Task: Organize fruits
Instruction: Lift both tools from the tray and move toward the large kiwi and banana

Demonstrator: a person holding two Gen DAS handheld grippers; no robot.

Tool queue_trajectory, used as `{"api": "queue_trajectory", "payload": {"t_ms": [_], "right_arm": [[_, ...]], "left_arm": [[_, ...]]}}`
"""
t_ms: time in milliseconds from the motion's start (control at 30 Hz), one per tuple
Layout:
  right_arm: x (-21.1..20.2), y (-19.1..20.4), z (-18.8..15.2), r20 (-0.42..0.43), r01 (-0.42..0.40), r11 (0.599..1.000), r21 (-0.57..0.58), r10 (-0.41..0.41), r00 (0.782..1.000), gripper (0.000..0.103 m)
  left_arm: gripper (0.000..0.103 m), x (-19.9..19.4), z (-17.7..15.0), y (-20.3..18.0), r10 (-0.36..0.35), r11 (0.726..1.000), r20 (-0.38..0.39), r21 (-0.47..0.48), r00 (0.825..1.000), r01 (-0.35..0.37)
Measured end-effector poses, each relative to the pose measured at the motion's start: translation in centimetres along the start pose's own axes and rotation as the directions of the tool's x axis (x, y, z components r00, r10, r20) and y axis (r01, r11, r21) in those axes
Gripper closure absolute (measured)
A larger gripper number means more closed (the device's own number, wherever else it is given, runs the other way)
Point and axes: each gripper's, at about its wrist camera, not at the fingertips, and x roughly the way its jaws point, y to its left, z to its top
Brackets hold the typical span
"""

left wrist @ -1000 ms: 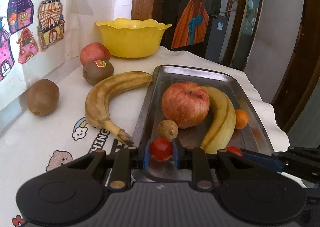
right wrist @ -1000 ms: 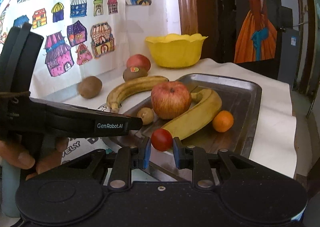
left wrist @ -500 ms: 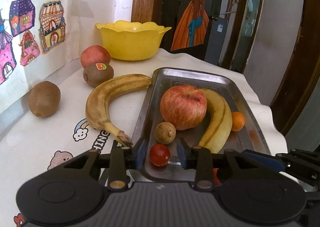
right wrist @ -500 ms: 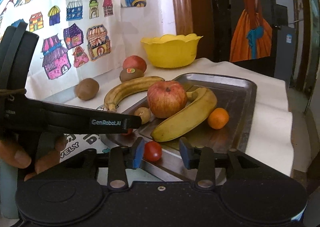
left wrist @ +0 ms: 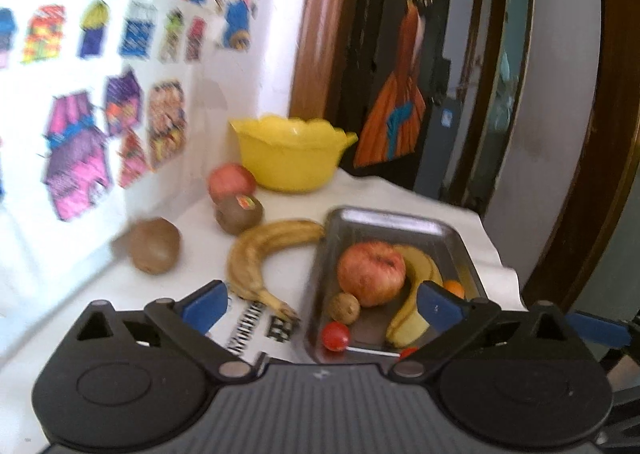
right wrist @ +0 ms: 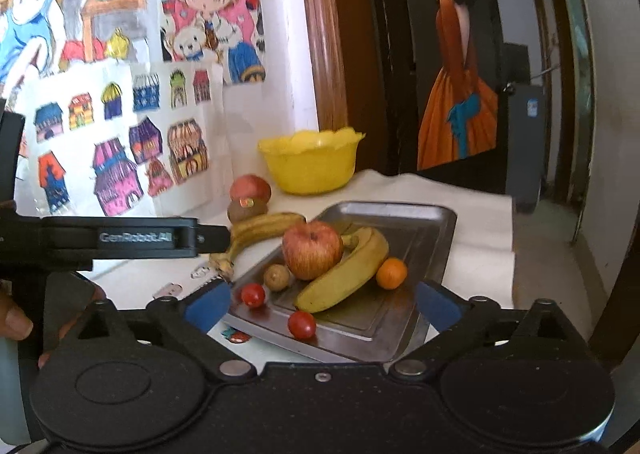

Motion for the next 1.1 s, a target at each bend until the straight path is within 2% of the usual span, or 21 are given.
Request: {"api": "queue_trajectory", "payload": {"t_ms": [233, 367, 467, 700, 933, 1100], "right_arm": [[-4.0, 2.5, 0.3, 0.029, 0.039, 0.999, -0.008, -0.039, 0.999, 0.001], [-5.7, 4.3, 0.6, -0.023, 0.101, 0.994, 0.03, -0.1, 0.995, 0.001], [-6.7, 5.8, 0.6, -0.059, 0.105, 0.992, 0.066, -0.101, 0.993, 0.001], [-8.1, 10.4, 0.9, -0.068, 0.045, 0.998, 0.053, -0.042, 0.997, 0.001], [-7.7, 14.9, 1.5, -0.071, -0.042, 0.999, 0.027, 0.044, 0.997, 0.001], [-7.1, 16.9, 3.0, -0.039, -0.085, 0.996, 0.023, 0.086, 0.995, 0.001]], "left_arm": [[0.0, -4.5, -0.2, 2.5, 0.03, 0.999, 0.059, -0.013, 0.998, -0.029], [0.0, -6.8, -0.5, 4.3, 0.055, 0.998, 0.084, -0.038, 0.995, -0.052], [0.0, -8.4, -0.5, 5.7, 0.078, 0.996, 0.098, -0.054, 0.992, -0.073], [0.0, -11.4, -0.8, 8.5, 0.16, 0.987, 0.104, -0.044, 0.982, -0.156], [0.0, -12.8, -1.2, 11.2, 0.259, 0.966, 0.053, -0.023, 0.964, -0.258], [0.0, -13.1, -0.5, 13.0, 0.276, 0.961, 0.039, -0.03, 0.96, -0.275]]}}
